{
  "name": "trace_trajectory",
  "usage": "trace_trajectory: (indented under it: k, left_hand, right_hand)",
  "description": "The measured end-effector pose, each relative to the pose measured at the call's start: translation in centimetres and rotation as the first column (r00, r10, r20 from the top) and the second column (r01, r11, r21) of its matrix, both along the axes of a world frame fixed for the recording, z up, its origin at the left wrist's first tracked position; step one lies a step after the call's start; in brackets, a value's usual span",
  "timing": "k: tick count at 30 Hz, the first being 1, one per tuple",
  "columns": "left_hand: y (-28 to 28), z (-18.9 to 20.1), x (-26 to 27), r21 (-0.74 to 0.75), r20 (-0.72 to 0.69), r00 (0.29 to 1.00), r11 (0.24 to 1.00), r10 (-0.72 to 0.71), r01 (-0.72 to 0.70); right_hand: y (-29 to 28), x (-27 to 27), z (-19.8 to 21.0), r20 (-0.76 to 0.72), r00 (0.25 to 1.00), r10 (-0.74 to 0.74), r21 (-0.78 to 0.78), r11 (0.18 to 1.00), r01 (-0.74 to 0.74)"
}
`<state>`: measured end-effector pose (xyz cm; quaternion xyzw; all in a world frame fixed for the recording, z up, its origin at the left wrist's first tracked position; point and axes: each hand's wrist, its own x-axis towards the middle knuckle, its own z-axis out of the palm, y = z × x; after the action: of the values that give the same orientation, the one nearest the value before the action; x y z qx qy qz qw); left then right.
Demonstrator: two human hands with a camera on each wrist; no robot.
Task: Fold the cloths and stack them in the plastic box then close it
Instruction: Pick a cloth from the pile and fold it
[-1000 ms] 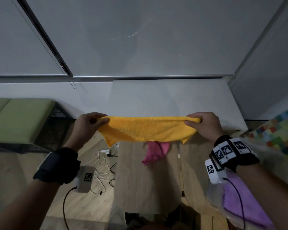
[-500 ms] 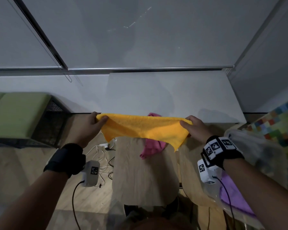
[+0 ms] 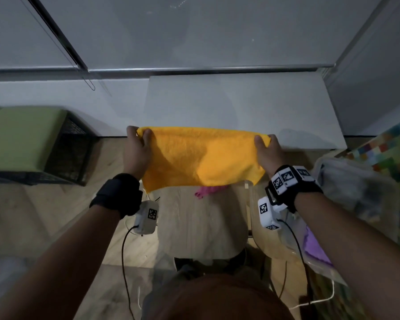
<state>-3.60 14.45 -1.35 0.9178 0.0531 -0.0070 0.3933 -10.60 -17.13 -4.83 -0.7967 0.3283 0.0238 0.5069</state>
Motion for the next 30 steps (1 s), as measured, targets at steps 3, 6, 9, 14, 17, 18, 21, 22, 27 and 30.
trace_trajectory:
  k: [3, 6, 9, 14, 17, 18, 21, 22, 27, 30]
  left_hand:
    - [1.6, -2.2, -0.7, 0.033, -0.115, 0.99, 0.996, -0.082, 0.087]
    - [4.2, -5.7, -1.2, -0.038, -0.32, 0.941, 0.994, -0.111, 0.104]
    - [5.2, -9.1, -1.8, 0.013, -0.408, 0.912, 0.999, -0.03, 0.038]
    - [3.3, -15.7, -4.7, 0.028, -0.534, 0.841, 0.996, 0.083, -0.081]
    - [2.5, -19.8, -6.6, 0.057, -0.593, 0.799, 0.995, 0.101, -0.083]
    - [2.3, -20.8, -7.2, 0.077, -0.601, 0.792, 0.994, 0.103, -0.071]
    - [1.8, -23.1, -8.6, 0.197, -0.64, 0.758, 0.98, 0.122, 0.008]
    - [1.7, -23.7, -9.1, 0.226, -0.658, 0.744, 0.973, 0.117, 0.047]
    - [1.9, -26.2, -10.1, 0.282, -0.67, 0.728, 0.957, 0.145, 0.069]
    - [1.8, -26.9, -9.8, 0.358, -0.645, 0.734, 0.933, 0.211, 0.046]
  right_hand:
    - [-0.3, -1.4, -1.1, -0.064, 0.997, 0.047, 0.028, 0.999, -0.045]
    - [-0.6, -3.2, -3.0, -0.155, 0.982, 0.105, 0.051, 0.994, -0.098]
    - [-0.1, -4.6, -6.1, -0.258, 0.957, 0.136, 0.01, 0.99, -0.138]
    - [1.3, -6.6, -12.6, -0.363, 0.925, 0.112, -0.098, 0.983, -0.158]
    - [2.0, -7.0, -14.3, -0.43, 0.885, 0.178, -0.135, 0.957, -0.258]
    - [2.4, -7.0, -14.7, -0.43, 0.877, 0.216, -0.126, 0.947, -0.295]
    - [3.6, -7.1, -15.6, -0.475, 0.817, 0.327, -0.019, 0.925, -0.381]
    - [4.0, -7.3, -15.9, -0.505, 0.774, 0.381, 0.048, 0.908, -0.415]
    - [4.9, -9.1, -17.6, -0.584, 0.646, 0.491, 0.2, 0.859, -0.472]
    - [4.6, -10.1, -18.3, -0.576, 0.667, 0.473, 0.202, 0.873, -0.444]
